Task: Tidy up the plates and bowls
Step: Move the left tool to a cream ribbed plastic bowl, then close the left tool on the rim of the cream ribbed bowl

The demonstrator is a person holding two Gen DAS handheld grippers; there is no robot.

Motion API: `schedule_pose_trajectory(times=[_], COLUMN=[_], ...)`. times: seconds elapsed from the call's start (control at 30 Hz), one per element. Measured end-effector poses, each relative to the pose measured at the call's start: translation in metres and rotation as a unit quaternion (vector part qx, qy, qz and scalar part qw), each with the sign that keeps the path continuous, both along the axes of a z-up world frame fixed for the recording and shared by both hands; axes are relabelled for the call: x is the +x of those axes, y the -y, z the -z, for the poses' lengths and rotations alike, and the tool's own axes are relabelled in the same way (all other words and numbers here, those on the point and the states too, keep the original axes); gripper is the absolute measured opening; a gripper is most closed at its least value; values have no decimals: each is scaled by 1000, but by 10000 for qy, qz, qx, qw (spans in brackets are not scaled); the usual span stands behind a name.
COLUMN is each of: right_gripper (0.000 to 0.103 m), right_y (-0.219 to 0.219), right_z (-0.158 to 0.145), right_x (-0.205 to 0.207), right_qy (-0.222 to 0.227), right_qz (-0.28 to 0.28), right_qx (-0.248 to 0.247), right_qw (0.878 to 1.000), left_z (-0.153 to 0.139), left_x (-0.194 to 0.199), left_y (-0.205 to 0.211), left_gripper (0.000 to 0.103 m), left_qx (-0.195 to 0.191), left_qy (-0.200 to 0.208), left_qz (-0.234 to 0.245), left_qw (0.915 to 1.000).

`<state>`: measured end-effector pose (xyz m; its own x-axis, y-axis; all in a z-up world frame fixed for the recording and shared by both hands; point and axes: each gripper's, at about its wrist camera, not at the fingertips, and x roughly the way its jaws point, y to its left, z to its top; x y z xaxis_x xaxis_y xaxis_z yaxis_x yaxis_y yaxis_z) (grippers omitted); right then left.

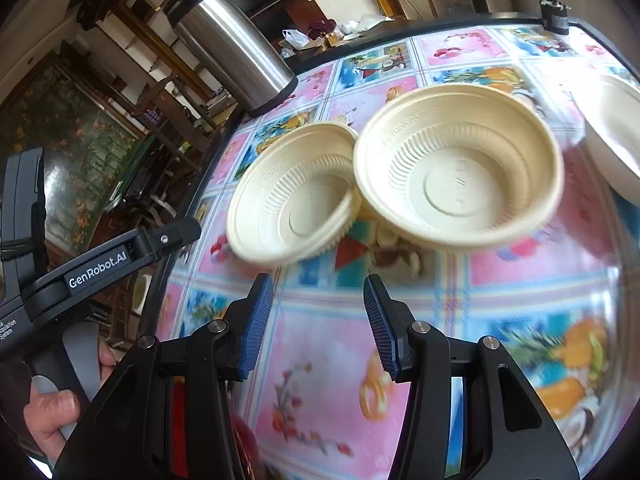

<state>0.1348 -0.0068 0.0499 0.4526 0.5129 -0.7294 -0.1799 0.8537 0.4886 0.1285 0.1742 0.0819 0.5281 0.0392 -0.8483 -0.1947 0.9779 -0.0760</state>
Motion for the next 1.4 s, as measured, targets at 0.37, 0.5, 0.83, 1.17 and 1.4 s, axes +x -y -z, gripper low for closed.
schedule_pose_trajectory(times=[0.37,0.5,0.83,1.17,1.4], right_gripper=[48,48,27,25,25], right_y=[-10,-14,-21,-27,-22], right_z=[16,19,21,20,7], right_x=[39,49,54,34,5], right_qy=[-135,-97,70,74,137], right_qz=[342,270,150,-29,-99], right_qx=[128,145,14,-73,-57], right_qw=[9992,9995,9999,9999,9998], left_z=[26,35,50,44,23], left_x=[51,63,70,34,1], left_y=[-7,-6,3,-9,0], left_gripper=[76,74,21,14,14], left_qx=[-481,-466,-110,-273,-157], left_qy=[-208,-303,-502,-548,-447], left_qz=[168,162,194,0,36], left_qw=[9985,9983,9985,9981,9989])
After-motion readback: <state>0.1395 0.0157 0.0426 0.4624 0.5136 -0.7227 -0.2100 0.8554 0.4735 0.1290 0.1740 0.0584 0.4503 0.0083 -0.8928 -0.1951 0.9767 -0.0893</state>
